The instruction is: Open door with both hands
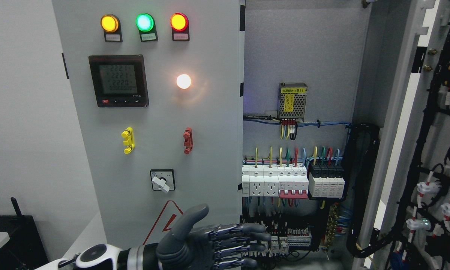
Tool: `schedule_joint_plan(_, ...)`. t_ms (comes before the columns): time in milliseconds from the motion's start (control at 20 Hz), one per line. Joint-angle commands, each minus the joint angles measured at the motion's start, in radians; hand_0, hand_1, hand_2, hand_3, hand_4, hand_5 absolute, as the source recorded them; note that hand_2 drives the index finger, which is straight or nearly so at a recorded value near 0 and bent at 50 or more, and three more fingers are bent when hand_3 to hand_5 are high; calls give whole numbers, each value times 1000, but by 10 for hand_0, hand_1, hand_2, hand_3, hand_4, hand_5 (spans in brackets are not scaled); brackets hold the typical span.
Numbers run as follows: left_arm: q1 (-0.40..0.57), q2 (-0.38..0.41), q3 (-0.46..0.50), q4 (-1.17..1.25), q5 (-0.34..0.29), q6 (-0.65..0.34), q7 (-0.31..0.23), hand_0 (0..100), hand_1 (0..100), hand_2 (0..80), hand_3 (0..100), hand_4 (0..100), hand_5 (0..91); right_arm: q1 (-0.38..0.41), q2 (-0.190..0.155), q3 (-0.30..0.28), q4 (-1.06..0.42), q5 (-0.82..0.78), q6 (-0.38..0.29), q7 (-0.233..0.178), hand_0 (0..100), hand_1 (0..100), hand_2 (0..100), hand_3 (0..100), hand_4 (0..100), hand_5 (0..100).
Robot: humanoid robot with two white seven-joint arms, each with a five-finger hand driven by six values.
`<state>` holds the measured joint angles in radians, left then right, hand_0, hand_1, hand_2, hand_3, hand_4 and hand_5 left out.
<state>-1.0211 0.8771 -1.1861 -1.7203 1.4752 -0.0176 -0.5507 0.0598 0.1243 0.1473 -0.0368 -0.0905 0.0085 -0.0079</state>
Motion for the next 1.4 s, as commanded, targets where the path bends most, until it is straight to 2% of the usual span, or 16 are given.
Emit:
schedule_joint_plan(0,215,460,118,-71,-12,-7,-8,0,0,0,0,0,0,0,0,0,0,0,-1,0,383,0,0,0,0,0)
schedule_joint_plan(100,320,496,166,-35,-27,-11,-21,0,0,0,0,0,0,0,0,0,0,0,-2,0,383,0,0,0,0,0)
schedule_joint_plan(250,465,496,249,39,-88,-13,-28,0,0,0,0,0,0,0,0,0,0,0,-1,0,383,0,0,0,0,0)
schedule_joint_plan(401,600,502,312,102,-124,-13,-31,0,0,0,0,0,0,0,0,0,0,0,-1,0,383,0,0,0,0,0)
schedule_joint_plan(651,800,505,322,180,-213,-47,-29,0,0,0,0,0,0,0,0,0,0,-2,-1,0,383,0,0,0,0,0)
schedule_joint_plan(901,1019,511,322,232,-234,-162,-29,0,0,0,0,0,0,0,0,0,0,-2,-1,0,383,0,0,0,0,0)
schedule_joint_plan(1152,1219,479,324,298,-254,-243,-25,0,0,0,0,0,0,-2,0,-2,0,0,-1,0,383,0,0,0,0,0)
schedule_joint_plan(1252,1291,421,326,346,-295,-297,-21,0,0,0,0,0,0,-2,0,-2,-2,-2,-1,0,383,0,0,0,0,0)
schedule_joint_plan(1352,1338,329,327,437,-357,-340,-20,0,0,0,0,0,0,-2,0,-3,-5,-2,-1,0,383,0,0,0,0,0)
